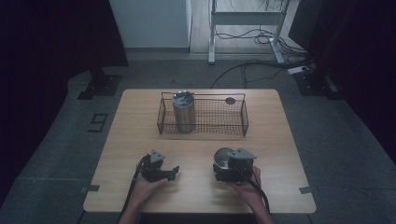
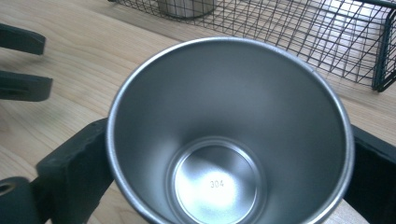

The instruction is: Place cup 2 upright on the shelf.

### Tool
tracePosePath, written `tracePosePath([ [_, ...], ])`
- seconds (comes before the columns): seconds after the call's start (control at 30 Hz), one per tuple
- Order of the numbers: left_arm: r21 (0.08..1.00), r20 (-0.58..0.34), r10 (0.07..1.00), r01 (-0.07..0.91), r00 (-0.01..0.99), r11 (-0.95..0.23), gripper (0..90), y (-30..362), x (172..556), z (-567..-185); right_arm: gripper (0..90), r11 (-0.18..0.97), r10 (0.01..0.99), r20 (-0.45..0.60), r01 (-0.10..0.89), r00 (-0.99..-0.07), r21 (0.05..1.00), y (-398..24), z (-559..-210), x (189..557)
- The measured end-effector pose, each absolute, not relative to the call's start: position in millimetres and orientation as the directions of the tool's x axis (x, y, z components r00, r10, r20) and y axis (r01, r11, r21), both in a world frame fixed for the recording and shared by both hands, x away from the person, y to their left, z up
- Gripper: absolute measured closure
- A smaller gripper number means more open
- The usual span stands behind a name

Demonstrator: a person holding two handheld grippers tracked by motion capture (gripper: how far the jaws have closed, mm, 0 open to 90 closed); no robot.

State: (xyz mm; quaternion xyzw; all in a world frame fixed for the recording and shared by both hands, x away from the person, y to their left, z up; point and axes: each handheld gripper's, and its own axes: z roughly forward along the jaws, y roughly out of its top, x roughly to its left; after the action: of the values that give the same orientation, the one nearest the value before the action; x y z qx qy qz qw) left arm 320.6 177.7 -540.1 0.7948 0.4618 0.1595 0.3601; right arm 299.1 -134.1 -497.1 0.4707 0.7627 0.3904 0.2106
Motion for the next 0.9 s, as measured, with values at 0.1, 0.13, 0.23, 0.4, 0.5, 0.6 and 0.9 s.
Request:
tracePosePath([
  [0.1, 0.72, -0.08, 0.85, 0.62, 0.521, -0.312, 9.3, 178.0, 320.4, -539.8, 6.3, 0.265, 0.881, 0.03, 0.543, -0.473, 0.797, -134.2, -499.6, 299.6],
  [0.13, 0.72, -0.081, 0.85, 0.62, 0.52, -0.31, 9.3, 178.2, 320.5, -539.7, 6.4, 0.267, 0.879, 0.028, 0.54, -0.476, 0.798, -134.4, -500.0, 299.6],
  [0.23, 0.72, -0.081, 0.851, 0.621, 0.519, -0.31, 9.3, 178.5, 320.5, -539.5, 6.6, 0.27, 0.877, 0.025, 0.535, -0.48, 0.8, -135.0, -500.2, 299.8],
  [0.4, 0.722, -0.082, 0.851, 0.62, 0.519, -0.308, 9.3, 179.5, 320.2, -539.0, 6.8, 0.275, 0.872, 0.026, 0.533, -0.489, 0.8, -136.1, -500.1, 300.9],
  [0.5, 0.72, -0.083, 0.852, 0.621, 0.518, -0.308, 9.5, 179.3, 320.4, -539.6, 6.8, 0.276, 0.871, 0.024, 0.53, -0.491, 0.802, -136.2, -500.3, 300.8],
  [0.6, 0.717, -0.08, 0.851, 0.623, 0.519, -0.313, 10.0, 178.0, 320.1, -540.6, 6.8, 0.279, 0.867, 0.024, 0.526, -0.497, 0.803, -136.7, -500.4, 301.4],
  [0.9, 0.72, -0.082, 0.852, 0.622, 0.518, -0.309, 10.1, 178.7, 319.8, -539.9, 6.9, 0.27, 0.871, 0.024, 0.521, -0.49, 0.81, -136.8, -501.2, 301.1],
])
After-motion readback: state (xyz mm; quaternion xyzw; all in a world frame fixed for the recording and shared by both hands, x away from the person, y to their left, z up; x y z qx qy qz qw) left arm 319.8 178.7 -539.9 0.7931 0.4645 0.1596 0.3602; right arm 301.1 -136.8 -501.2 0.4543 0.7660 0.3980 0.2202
